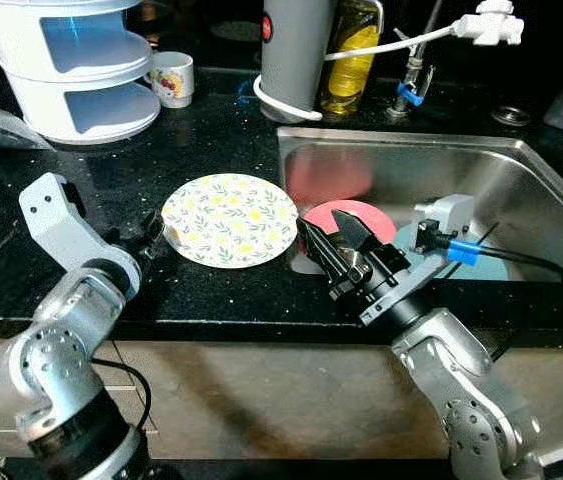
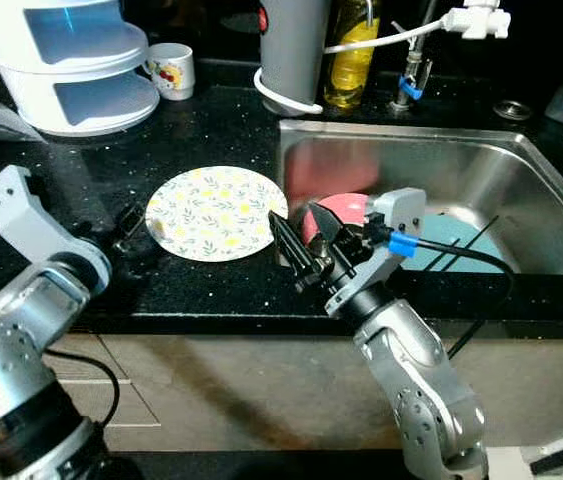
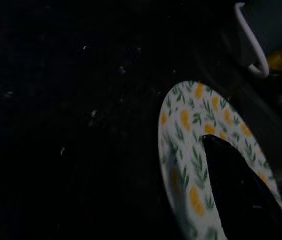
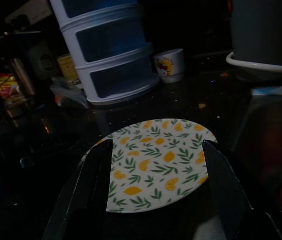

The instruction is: Kitchen organization

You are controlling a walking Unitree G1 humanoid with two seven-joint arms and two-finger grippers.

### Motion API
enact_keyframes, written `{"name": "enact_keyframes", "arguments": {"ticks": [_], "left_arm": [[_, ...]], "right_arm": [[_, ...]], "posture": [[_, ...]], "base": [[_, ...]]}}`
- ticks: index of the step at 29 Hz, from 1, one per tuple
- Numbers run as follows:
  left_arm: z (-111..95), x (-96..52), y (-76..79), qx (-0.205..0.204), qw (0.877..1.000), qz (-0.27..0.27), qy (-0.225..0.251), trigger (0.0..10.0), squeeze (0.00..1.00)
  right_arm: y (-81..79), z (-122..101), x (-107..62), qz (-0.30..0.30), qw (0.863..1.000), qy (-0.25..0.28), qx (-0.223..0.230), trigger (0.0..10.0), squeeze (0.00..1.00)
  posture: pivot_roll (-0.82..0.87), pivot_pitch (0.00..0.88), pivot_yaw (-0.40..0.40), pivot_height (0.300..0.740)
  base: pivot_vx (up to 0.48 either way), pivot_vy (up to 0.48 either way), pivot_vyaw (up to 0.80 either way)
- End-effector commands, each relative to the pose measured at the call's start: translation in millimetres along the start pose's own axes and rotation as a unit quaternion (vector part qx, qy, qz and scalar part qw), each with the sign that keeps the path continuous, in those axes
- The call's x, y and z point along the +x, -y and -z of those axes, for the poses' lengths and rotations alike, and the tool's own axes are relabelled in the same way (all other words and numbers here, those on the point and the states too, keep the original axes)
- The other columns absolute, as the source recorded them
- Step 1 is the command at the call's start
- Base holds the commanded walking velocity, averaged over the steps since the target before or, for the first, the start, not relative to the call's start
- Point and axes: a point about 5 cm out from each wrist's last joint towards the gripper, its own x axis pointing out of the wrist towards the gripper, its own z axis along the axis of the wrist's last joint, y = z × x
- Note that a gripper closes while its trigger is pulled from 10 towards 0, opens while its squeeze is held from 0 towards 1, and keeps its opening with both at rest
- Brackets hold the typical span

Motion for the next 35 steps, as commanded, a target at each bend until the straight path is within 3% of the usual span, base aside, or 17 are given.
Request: {"name": "enact_keyframes", "arguments": {"ticks": [1,4,6,10,11,12,13,17,18,19,35], "left_arm": [[10,6.9,1.8,-0.027,0.999,0.004,-0.028,10.0,0.00],[19,12.6,3.6,-0.052,0.997,0.006,-0.064,10.0,0.00],[26,14.0,3.2,-0.034,0.995,0.000,-0.095,10.0,0.00],[27,14.0,4.1,-0.043,0.994,0.000,-0.100,10.0,0.00],[30,14.0,5.4,-0.047,0.992,0.000,-0.116,9.3,0.00],[30,14.0,5.4,-0.047,0.992,0.000,-0.116,9.3,0.00],[33,13.8,6.5,-0.042,0.990,0.001,-0.131,5.3,0.00],[38,13.3,10.7,-0.041,0.986,0.015,-0.159,4.6,0.00],[40,12.5,12.9,-0.042,0.984,0.022,-0.170,3.7,0.00],[41,12.1,14.3,-0.043,0.983,0.026,-0.178,0.0,0.00],[50,8.9,15.3,-0.053,0.972,0.040,-0.225,0.0,0.00]], "right_arm": [[1.4,-1,-0.2,0.005,1.000,-0.003,-0.005,10.0,0.00],[3.6,-3,-1.9,0.013,1.000,-0.003,-0.010,10.0,0.00],[4.1,-4,-2.7,0.017,1.000,-0.003,-0.012,10.0,0.00],[4.2,-4,-2.8,0.018,1.000,-0.003,-0.013,10.0,0.00],[4.1,-4,-3.2,0.019,1.000,-0.004,-0.013,10.0,0.00],[4.1,-4,-3.2,0.019,1.000,-0.004,-0.013,10.0,0.00],[3.9,-4,-3.4,0.020,1.000,-0.004,-0.014,10.0,0.00],[3.7,-4,-3.0,0.020,1.000,-0.004,-0.015,10.0,0.00],[3.8,-4,-2.2,0.020,1.000,-0.004,-0.015,10.0,0.00],[3.9,-5,-1.2,0.020,1.000,-0.004,-0.016,10.0,0.00],[5.8,-7,-1.4,0.025,0.999,-0.003,-0.020,10.0,0.00]], "posture": [[0.08,0.041,-0.093,0.740],[0.07,0.043,-0.090,0.740],[0.07,0.044,-0.088,0.740],[0.07,0.044,-0.088,0.740],[0.06,0.045,-0.088,0.740],[0.06,0.045,-0.088,0.740],[0.06,0.045,-0.088,0.740],[0.06,0.044,-0.088,0.740],[0.06,0.044,-0.088,0.740],[0.06,0.044,-0.088,0.740],[0.06,0.033,-0.095,0.740]], "base": [[0.000,0.000,0.00],[0.000,0.000,0.00],[0.000,0.000,0.00],[0.000,0.000,0.00],[0.000,0.000,0.00],[0.000,0.000,0.00],[0.000,0.000,0.00],[0.000,0.000,0.00],[0.000,0.000,0.00],[0.000,0.000,0.00],[0.000,0.000,0.00]]}}
